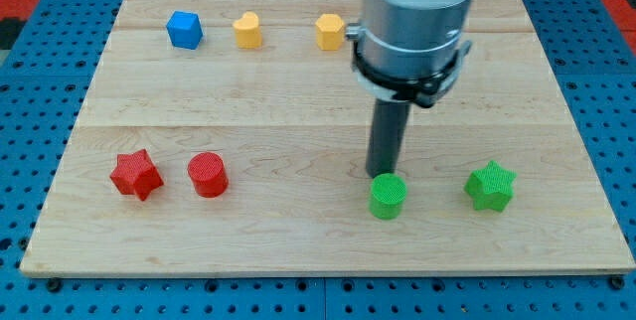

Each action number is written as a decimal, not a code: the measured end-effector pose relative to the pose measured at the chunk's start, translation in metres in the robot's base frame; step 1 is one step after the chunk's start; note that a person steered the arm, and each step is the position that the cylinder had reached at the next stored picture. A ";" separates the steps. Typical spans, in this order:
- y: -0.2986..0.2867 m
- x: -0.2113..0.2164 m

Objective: Place the green circle left to the green star

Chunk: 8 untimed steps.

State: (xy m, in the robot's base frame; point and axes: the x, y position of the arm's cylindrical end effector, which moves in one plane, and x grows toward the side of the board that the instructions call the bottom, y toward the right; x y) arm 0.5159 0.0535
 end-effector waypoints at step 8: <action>0.147 0.063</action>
